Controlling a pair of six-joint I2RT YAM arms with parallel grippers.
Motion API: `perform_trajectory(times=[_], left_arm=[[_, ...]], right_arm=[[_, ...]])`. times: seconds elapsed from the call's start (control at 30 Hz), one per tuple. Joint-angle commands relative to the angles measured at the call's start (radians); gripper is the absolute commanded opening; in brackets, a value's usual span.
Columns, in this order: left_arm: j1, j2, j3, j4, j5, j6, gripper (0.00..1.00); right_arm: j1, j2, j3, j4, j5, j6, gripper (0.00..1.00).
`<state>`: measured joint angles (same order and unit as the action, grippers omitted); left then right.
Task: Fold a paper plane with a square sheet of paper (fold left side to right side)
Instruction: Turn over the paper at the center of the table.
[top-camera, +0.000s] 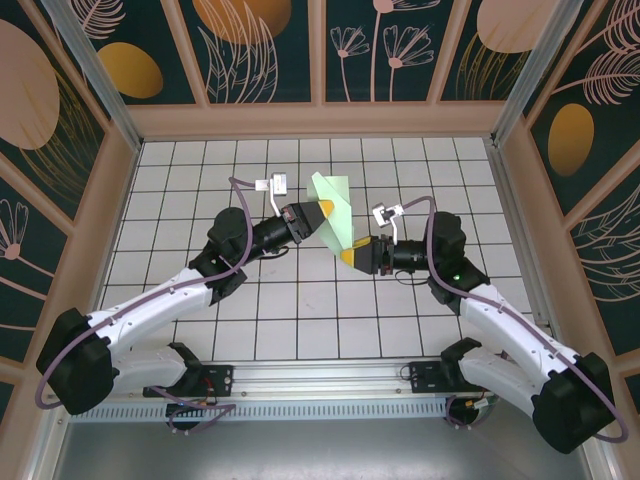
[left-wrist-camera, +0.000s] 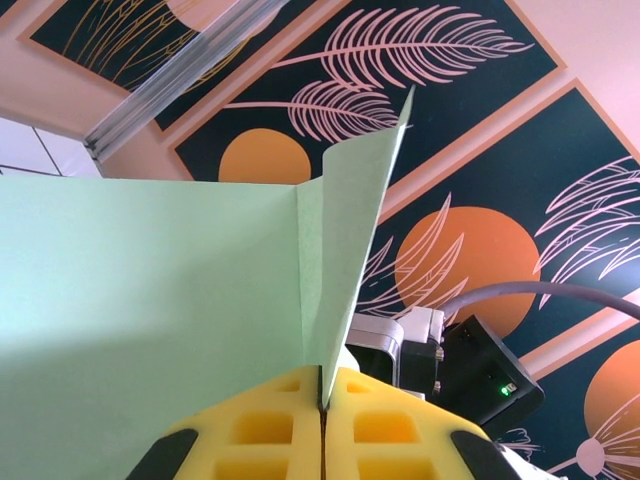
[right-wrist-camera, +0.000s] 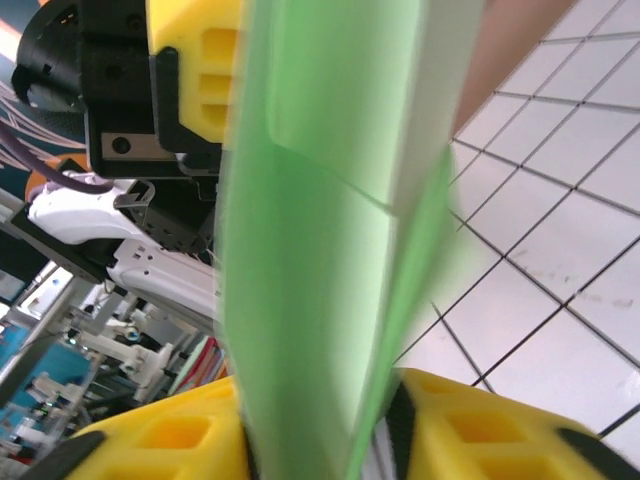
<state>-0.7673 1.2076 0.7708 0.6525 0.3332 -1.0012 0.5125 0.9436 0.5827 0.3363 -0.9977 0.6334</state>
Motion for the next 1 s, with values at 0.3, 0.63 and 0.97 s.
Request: perform_trajectory(times=[0.3,0.63,0.97], left_arm=[[-0.01,0.003,-0.014,0.009,-0.011,0.011,0.21],[-0.008,-0.175,-0.003,-0.382,-0.273,0.168,0.64],[-0.009,-0.473,-0.074,-0.724,-0.685,0.198,0.7]], right_arm=[[0.008,0.002,0.044,-0.099,0.023,-0.104,0.18],[0.009,0.023,0.111,-0.35,0.189,-0.256,0.09],[0.19,0.267,0.314,-0.869,1.119,-0.34,0.07]])
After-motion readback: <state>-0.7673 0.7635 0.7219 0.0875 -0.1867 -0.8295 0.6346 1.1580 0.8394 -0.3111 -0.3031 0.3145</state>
